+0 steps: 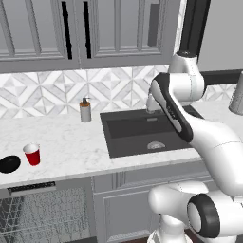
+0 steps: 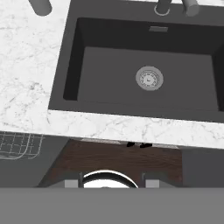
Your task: Pick up the cup and bowl from the counter, place them in the dishwasher, and close the dishwasher door.
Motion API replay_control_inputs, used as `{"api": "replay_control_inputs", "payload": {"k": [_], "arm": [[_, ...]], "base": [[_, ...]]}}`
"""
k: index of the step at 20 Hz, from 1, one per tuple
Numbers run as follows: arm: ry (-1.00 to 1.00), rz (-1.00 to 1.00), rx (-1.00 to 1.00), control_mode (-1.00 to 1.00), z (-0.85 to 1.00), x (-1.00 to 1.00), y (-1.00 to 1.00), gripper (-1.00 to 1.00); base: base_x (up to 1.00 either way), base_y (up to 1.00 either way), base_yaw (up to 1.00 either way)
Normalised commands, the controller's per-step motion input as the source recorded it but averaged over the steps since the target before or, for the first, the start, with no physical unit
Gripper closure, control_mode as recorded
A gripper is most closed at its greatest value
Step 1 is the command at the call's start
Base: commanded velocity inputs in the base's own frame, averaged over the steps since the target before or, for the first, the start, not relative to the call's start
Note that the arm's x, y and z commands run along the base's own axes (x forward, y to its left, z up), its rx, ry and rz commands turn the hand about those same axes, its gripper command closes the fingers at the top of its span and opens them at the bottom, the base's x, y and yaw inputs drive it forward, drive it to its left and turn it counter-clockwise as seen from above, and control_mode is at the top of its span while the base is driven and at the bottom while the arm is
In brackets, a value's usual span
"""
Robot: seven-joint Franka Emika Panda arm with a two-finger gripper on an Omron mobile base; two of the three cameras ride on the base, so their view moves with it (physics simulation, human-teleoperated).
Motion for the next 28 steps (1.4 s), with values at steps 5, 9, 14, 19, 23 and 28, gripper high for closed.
{"api": "replay_control_inputs", "payload": {"k": [5, 9, 14, 19, 23, 28], "arm": [[-0.03, 0.01, -0.04, -1.00, -0.04, -0.32, 0.50, -1.00], [0.00, 0.00, 0.08, -1.00, -0.36, -0.40, 0.92, -1.00], [-0.08, 0.00, 0.08, -1.00, -0.49, -0.31, 0.86, -1.00], [-0.08, 0.00, 0.06, -1.00, -0.38, -0.18, 0.75, -1.00], [-0.01, 0.00, 0.00, -1.00, -0.19, 0.03, 0.57, -1.00], [-0.01, 0.00, 0.00, -1.00, -0.20, 0.03, 0.49, -1.00]], "base": [[0.00, 0.00, 0.00], [0.00, 0.00, 0.00], [0.00, 0.00, 0.00], [0.00, 0.00, 0.00], [0.00, 0.00, 0.00], [0.00, 0.00, 0.00]]}}
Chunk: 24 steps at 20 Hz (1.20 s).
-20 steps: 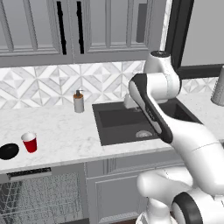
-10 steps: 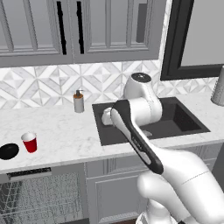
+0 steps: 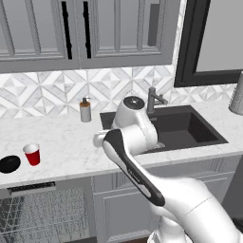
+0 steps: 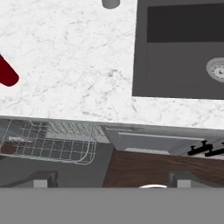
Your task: Pick up the cup and bowl from the counter, place them in the dishwasher, and close the dishwasher door.
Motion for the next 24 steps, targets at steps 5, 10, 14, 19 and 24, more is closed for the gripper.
{"api": "replay_control_inputs", "payload": {"k": [5, 10, 14, 19, 24], "arm": [[-0.02, 0.00, 0.00, -1.00, -0.23, 0.08, 0.57, -1.00], [0.00, 0.00, 0.00, -1.00, -0.19, 0.08, 0.57, -1.00], [-0.02, 0.00, 0.00, -1.00, -0.21, 0.01, 0.52, -1.00], [0.00, 0.00, 0.00, -1.00, -0.24, 0.01, 0.76, -1.00], [0.00, 0.00, 0.00, -1.00, -0.19, 0.03, 0.69, -1.00]], "base": [[0.00, 0.00, 0.00], [0.00, 0.00, 0.00], [0.00, 0.00, 0.00], [0.00, 0.00, 0.00], [0.00, 0.00, 0.00]]}}
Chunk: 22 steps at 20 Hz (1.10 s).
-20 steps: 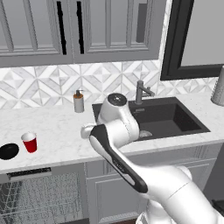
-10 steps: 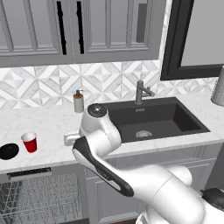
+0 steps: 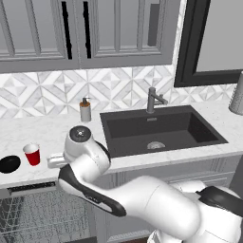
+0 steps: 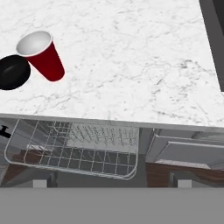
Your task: Pick up the cup and bowl from the counter, place them in the dishwasher, and close the dishwasher door.
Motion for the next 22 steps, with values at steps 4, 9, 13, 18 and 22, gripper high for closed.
{"api": "replay_control_inputs", "payload": {"k": [4, 9, 13, 18, 22], "arm": [[0.00, 0.00, 0.00, -1.00, -0.11, 0.03, 0.56, -1.00], [0.00, 0.00, 0.00, -1.00, -0.12, 0.07, 0.37, -1.00], [0.00, 0.00, 0.00, -1.00, -0.19, 0.20, 0.14, -1.00], [0.00, 0.00, 0.00, -1.00, -0.05, 0.16, 0.19, -1.00], [0.00, 0.00, 0.00, -1.00, 0.00, 0.14, 0.09, -1.00]], "base": [[0.00, 0.00, 0.00], [0.00, 0.00, 0.00], [0.00, 0.00, 0.00], [0.00, 0.00, 0.00], [0.00, 0.00, 0.00]]}}
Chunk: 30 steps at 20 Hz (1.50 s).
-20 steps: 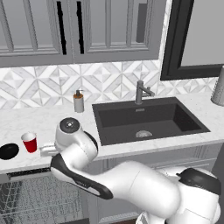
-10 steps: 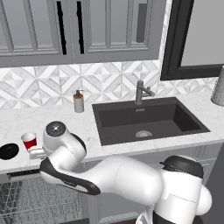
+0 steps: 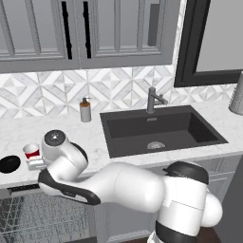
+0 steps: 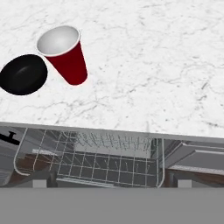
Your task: Pick up the cup and bowl from the counter, place them in the dishwasher, and close the dishwasher door.
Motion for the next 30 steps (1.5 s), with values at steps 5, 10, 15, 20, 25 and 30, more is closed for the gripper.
{"api": "replay_control_inputs", "payload": {"k": [5, 10, 15, 20, 25, 30], "arm": [[0.00, 0.00, 0.00, -1.00, -0.01, 0.18, 0.01, -1.00], [0.00, 0.00, 0.00, -1.00, -0.11, 0.11, 0.14, -1.00], [0.00, 0.00, 0.00, -1.00, -0.13, 0.18, 0.27, -1.00], [0.01, 0.00, 0.00, -1.00, -0.01, 0.21, 0.26, -1.00], [0.03, 0.00, 0.00, -1.00, 0.00, 0.23, 0.04, -1.00], [0.06, -0.03, 0.00, -1.00, 0.00, 0.37, 0.05, -1.00]], "base": [[0.00, 0.00, 0.00], [0.00, 0.00, 0.00], [0.00, 0.00, 0.00], [0.00, 0.00, 0.00], [0.00, 0.00, 0.00], [0.00, 0.00, 0.00]]}}
